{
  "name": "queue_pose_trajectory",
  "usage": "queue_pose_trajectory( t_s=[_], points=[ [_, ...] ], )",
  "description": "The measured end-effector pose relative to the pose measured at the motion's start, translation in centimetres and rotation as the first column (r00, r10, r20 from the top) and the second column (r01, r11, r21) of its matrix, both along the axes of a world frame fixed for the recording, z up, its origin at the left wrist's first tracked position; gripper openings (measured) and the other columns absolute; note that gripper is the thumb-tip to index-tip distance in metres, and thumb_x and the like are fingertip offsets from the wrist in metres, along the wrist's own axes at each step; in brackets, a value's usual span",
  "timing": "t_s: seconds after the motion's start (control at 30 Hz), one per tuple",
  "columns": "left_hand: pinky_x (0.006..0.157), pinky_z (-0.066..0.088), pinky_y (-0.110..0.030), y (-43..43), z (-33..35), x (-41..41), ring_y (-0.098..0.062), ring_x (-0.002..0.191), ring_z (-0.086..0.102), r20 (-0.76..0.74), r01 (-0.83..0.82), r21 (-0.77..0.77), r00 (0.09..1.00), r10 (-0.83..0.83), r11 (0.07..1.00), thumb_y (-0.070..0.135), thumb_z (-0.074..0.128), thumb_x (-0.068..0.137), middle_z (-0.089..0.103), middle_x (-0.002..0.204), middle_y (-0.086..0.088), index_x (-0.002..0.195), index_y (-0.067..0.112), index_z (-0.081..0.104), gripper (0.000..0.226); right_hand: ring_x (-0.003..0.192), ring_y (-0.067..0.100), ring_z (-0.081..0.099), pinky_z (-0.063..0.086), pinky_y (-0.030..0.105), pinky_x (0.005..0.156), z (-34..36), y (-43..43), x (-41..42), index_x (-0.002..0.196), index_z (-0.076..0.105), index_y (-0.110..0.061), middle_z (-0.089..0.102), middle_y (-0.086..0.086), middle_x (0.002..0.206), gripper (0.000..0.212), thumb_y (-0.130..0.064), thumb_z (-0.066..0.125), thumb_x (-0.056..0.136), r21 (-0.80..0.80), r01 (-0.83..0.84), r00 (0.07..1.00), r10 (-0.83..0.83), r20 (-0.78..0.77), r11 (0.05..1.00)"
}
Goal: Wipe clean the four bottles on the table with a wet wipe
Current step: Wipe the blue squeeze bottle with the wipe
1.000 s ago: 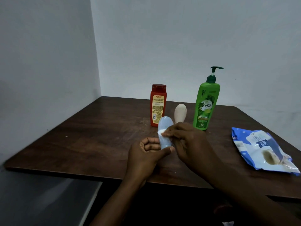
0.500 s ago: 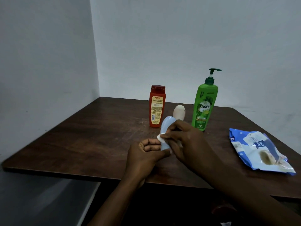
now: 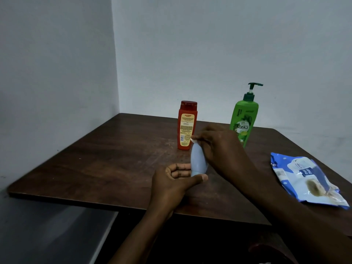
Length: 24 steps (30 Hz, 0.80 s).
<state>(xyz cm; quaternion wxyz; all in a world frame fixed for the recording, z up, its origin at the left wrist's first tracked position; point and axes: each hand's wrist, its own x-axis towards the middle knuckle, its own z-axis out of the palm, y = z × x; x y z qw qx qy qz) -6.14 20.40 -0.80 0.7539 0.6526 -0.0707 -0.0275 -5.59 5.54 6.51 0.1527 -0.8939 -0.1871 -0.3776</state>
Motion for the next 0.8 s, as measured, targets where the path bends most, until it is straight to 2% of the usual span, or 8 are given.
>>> queue_pose_trajectory(
  t_s=[0.13, 0.2, 0.3, 0.4, 0.5, 0.67, 0.8],
  points=[
    [0.077, 0.061, -0.031, -0.1, -0.2, 0.2, -0.016, 0.081, 0.076, -0.005, -0.018, 0.003, 1.0, 0.018, 1.0, 0.01, 0.092, 0.061, 0.079, 0.087, -0.005, 0.096, 0.012, 0.075, 0.039, 0.1, 0.021, 0.063, 0.052, 0.033, 0.087, -1.4, 0.2, -0.9, 0.105, 0.077, -0.014, 0.072, 0.004, 0.106, 0.029, 0.0, 0.075, 0.08, -0.099, -0.022, 0.996, 0.013, -0.09, 0.995],
    [0.079, 0.06, -0.032, -0.2, -0.3, 0.3, -0.016, 0.083, 0.076, -0.005, -0.03, 0.009, 1.0, 0.03, 1.0, 0.011, 0.091, 0.061, 0.079, 0.086, -0.003, 0.096, 0.013, 0.075, 0.039, 0.099, 0.023, 0.062, 0.055, 0.041, 0.086, -2.2, 0.7, -1.5, 0.103, 0.077, -0.013, 0.072, 0.003, 0.105, 0.03, 0.0, 0.077, 0.076, -0.175, -0.038, 0.992, 0.016, -0.127, 0.984],
    [0.08, 0.06, -0.032, -0.1, -0.3, 0.2, -0.017, 0.082, 0.076, -0.006, -0.04, -0.002, 0.999, 0.04, 0.999, 0.009, 0.088, 0.064, 0.079, 0.083, -0.003, 0.093, 0.014, 0.075, 0.032, 0.088, 0.026, 0.062, 0.057, 0.042, 0.073, -2.8, 1.0, -2.3, 0.094, 0.078, -0.011, 0.073, 0.004, 0.094, 0.024, -0.004, 0.064, 0.077, -0.213, -0.087, 0.992, 0.065, -0.106, 0.973],
    [0.071, 0.059, -0.023, -0.1, -0.2, 0.0, -0.011, 0.076, 0.076, 0.01, -0.038, -0.015, 0.999, 0.038, 0.999, 0.0, 0.083, 0.07, 0.079, 0.079, 0.002, 0.092, 0.015, 0.074, 0.028, 0.084, 0.022, 0.06, 0.055, 0.037, 0.067, -3.5, 0.9, -3.3, 0.095, 0.077, -0.015, 0.071, 0.001, 0.094, 0.03, -0.011, 0.055, 0.076, -0.211, -0.127, 0.984, 0.096, -0.149, 0.969],
    [0.072, 0.059, -0.025, -0.1, -0.1, 0.0, -0.011, 0.077, 0.076, -0.001, -0.03, -0.033, 1.0, 0.03, 0.999, -0.001, 0.084, 0.069, 0.079, 0.081, 0.003, 0.092, 0.016, 0.073, 0.031, 0.084, 0.021, 0.06, 0.055, 0.037, 0.067, -3.7, 0.6, -3.6, 0.098, 0.077, -0.016, 0.072, 0.0, 0.097, 0.029, -0.008, 0.059, 0.077, -0.188, -0.152, 0.981, 0.125, -0.15, 0.97],
    [0.08, 0.059, -0.031, 0.0, -0.1, 0.3, -0.016, 0.086, 0.076, -0.026, -0.019, -0.073, 1.0, 0.017, 0.997, 0.002, 0.086, 0.068, 0.079, 0.088, -0.003, 0.098, 0.012, 0.075, 0.033, 0.087, 0.022, 0.065, 0.057, 0.037, 0.072, -3.5, -0.1, -3.3, 0.101, 0.078, -0.012, 0.071, 0.003, 0.099, 0.027, -0.001, 0.07, 0.077, -0.143, -0.158, 0.987, 0.152, -0.049, 0.977],
    [0.081, 0.06, -0.032, 0.0, 0.1, 0.4, -0.018, 0.087, 0.076, -0.031, 0.015, -0.064, 0.999, -0.017, 0.998, 0.008, 0.092, 0.061, 0.079, 0.09, -0.005, 0.102, 0.011, 0.075, 0.045, 0.092, 0.017, 0.066, 0.053, 0.024, 0.082, -2.4, -1.2, -2.2, 0.103, 0.077, -0.011, 0.071, 0.005, 0.101, 0.029, 0.002, 0.079, 0.077, -0.047, -0.13, 0.99, 0.133, 0.049, 0.99]
  ],
)
